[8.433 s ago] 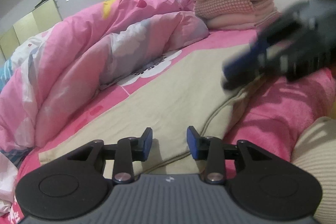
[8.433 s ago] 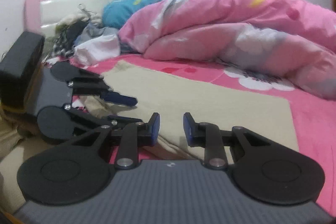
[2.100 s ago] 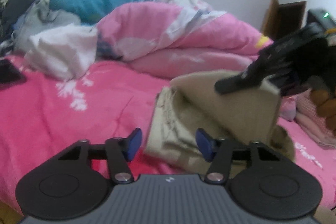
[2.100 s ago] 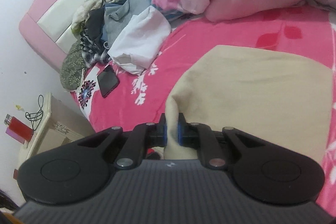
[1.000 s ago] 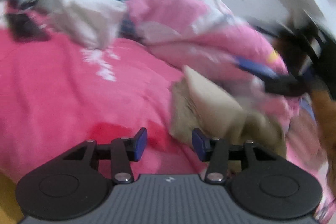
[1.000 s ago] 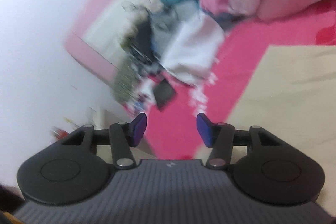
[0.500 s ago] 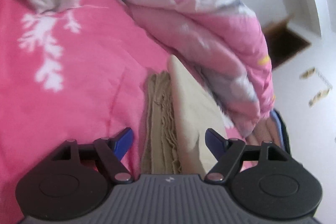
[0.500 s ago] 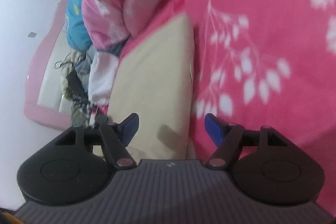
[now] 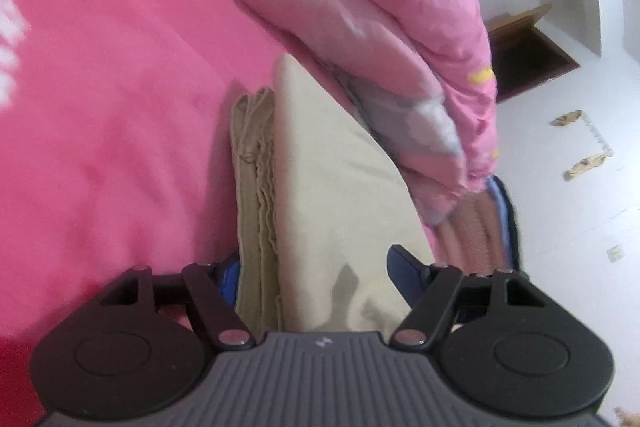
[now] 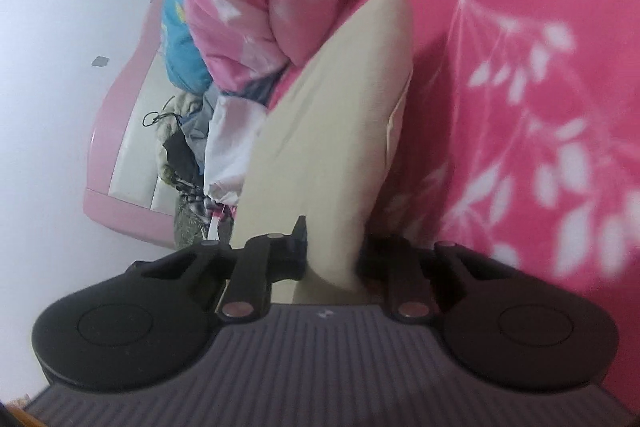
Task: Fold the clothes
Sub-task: 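Open the right gripper to release the flap and pull it away, then pinch the edge of the khaki trousers again with the right gripper, then hold the trouser edge with the right gripper while the left gripper pinches beside it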
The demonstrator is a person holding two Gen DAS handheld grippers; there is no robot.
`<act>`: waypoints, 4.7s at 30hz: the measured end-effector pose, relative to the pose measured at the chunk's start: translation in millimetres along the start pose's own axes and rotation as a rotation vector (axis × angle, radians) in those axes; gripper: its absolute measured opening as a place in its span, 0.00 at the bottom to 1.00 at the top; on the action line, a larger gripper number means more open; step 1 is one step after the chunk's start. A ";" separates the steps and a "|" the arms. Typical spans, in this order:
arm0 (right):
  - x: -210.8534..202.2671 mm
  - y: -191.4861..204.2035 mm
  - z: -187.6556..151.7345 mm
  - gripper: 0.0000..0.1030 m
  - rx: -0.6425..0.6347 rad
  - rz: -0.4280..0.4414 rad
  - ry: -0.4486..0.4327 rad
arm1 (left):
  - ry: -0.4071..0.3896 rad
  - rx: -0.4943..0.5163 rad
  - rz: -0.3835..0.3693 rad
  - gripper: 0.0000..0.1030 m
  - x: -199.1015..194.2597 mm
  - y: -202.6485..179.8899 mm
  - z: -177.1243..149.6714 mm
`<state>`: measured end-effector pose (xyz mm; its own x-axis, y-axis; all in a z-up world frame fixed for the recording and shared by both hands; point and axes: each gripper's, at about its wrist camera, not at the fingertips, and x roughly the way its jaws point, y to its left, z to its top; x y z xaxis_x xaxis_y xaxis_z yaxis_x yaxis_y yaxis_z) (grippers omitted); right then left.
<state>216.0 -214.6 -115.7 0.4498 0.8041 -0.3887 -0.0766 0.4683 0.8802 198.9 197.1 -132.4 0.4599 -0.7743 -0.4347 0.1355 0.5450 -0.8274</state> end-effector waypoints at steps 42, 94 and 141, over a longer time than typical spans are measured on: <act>-115.0 -43.5 53.0 0.09 -0.253 -0.348 -0.327 | -0.138 0.549 0.394 0.73 131.1 -101.8 -26.9; -178.3 40.1 -174.5 0.07 -0.838 -0.313 -0.498 | -0.328 1.191 0.554 0.48 72.4 -183.1 -221.6; -84.6 63.3 -166.5 0.00 -1.139 -0.329 -0.108 | -0.368 1.024 0.413 0.31 55.4 -164.9 -204.4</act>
<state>24.9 -192.0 -72.4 0.6643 0.5751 -0.4774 -0.6653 0.7461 -0.0269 22.7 -1.4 -92.7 0.8389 -0.4283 -0.3358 0.4842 0.8691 0.1009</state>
